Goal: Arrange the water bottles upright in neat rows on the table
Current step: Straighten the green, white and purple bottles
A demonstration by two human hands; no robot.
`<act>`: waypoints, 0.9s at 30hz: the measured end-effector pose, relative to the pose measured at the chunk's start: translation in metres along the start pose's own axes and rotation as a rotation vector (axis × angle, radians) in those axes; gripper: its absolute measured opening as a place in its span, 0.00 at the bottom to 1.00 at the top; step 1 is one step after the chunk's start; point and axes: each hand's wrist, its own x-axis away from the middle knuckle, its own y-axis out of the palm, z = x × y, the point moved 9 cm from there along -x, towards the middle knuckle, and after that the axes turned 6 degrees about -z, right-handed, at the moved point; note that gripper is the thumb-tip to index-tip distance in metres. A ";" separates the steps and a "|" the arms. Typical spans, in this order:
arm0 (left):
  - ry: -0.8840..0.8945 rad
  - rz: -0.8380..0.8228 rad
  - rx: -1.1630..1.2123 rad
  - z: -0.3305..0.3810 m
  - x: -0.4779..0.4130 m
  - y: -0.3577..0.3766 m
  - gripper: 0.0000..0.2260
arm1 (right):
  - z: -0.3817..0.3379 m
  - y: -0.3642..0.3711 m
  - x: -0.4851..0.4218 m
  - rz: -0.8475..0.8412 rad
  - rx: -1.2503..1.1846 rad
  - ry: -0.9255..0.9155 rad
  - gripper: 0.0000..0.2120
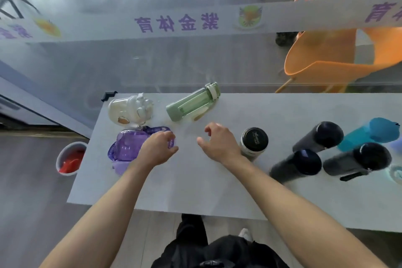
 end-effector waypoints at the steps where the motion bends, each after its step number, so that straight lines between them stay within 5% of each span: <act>1: 0.001 0.027 0.010 -0.010 -0.006 -0.012 0.18 | 0.001 0.013 -0.015 -0.023 -0.022 0.048 0.24; 6: 0.027 0.089 -0.071 -0.045 -0.043 -0.069 0.24 | 0.000 0.049 -0.093 -0.016 -0.228 0.329 0.38; 9: 0.039 0.105 -0.182 -0.067 -0.076 -0.088 0.37 | 0.006 0.063 -0.149 0.016 -0.371 0.508 0.53; 16: -0.138 -0.050 -0.364 -0.127 -0.138 -0.090 0.66 | 0.040 0.082 -0.220 0.168 -0.788 0.844 0.66; 18: -0.157 -0.071 -0.376 -0.133 -0.145 -0.089 0.64 | 0.045 0.087 -0.226 0.165 -0.842 0.895 0.65; 23: -0.069 0.078 -0.426 -0.133 -0.155 -0.098 0.41 | 0.047 0.099 -0.234 0.210 -0.985 0.896 0.39; 27: -0.072 0.095 -0.394 -0.143 -0.155 -0.103 0.42 | 0.045 0.099 -0.231 0.274 -0.914 0.854 0.45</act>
